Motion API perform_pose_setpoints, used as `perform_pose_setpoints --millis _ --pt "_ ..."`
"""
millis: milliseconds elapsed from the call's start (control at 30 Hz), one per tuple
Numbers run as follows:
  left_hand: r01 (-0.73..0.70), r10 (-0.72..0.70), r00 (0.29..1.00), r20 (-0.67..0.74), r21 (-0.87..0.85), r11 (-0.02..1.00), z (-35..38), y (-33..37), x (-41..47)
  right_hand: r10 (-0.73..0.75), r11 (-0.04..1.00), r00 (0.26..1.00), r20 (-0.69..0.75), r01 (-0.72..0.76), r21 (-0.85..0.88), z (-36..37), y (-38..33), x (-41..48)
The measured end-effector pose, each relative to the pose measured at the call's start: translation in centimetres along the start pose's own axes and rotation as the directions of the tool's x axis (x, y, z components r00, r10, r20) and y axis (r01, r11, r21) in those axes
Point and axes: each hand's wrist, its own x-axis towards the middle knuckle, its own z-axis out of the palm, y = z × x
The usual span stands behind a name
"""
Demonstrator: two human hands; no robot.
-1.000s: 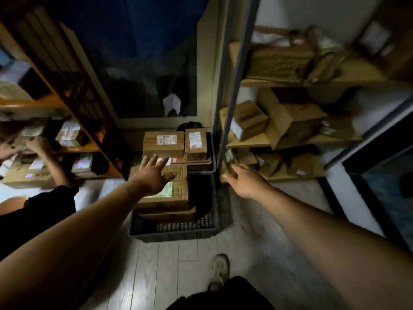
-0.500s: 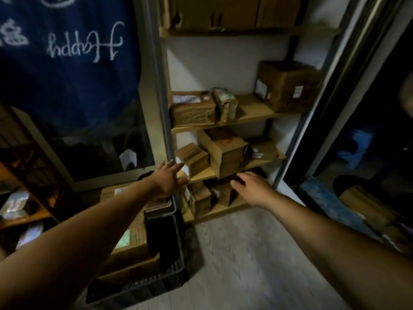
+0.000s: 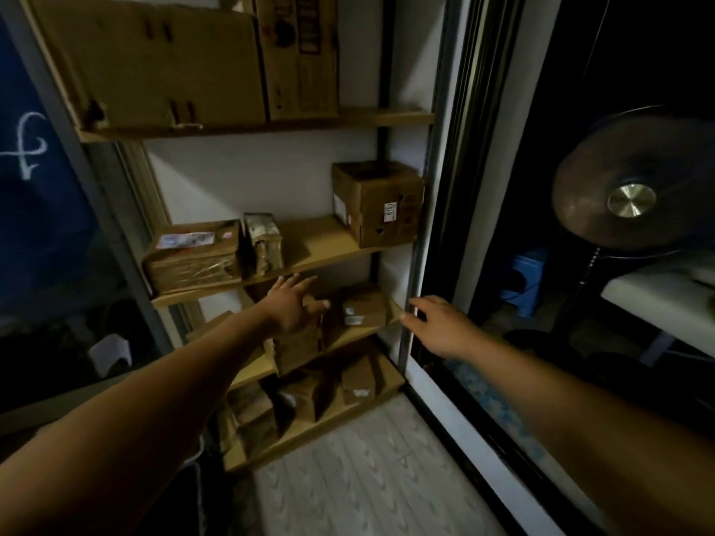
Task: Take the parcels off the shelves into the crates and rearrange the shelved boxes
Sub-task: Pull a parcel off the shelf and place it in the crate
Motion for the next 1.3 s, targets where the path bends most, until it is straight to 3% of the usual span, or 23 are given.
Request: perform_pose_setpoints --millis 633,800,967,1133,1300 --pt "-0.072 0.072 0.996 -0.054 -0.002 0.997 -5.9 2.5 27.9 -0.018 0.998 0.997 -0.081 0.023 0.058 -8.6 2.1 26.7" --pt "-0.03 0.029 0.999 -0.032 -0.02 0.999 -6.9 4.0 35.0 -0.039 0.997 0.993 -0.11 0.046 0.059 -11.7 3.3 34.1" --pt "0.045 -0.062 0.994 -0.092 -0.172 0.984 -7.1 6.4 41.4 -0.088 0.996 0.988 -0.129 0.089 0.003 -14.4 5.2 42.3" --pt "0.129 -0.168 0.978 -0.122 -0.272 0.953 -6.5 8.0 46.1 -0.162 0.957 0.986 -0.034 0.149 -0.247 -15.0 7.2 47.7" --pt "0.146 -0.212 0.974 -0.078 -0.501 0.853 -4.2 8.7 48.4 -0.171 0.968 0.982 -0.079 0.153 -0.197 -14.3 8.5 51.3"
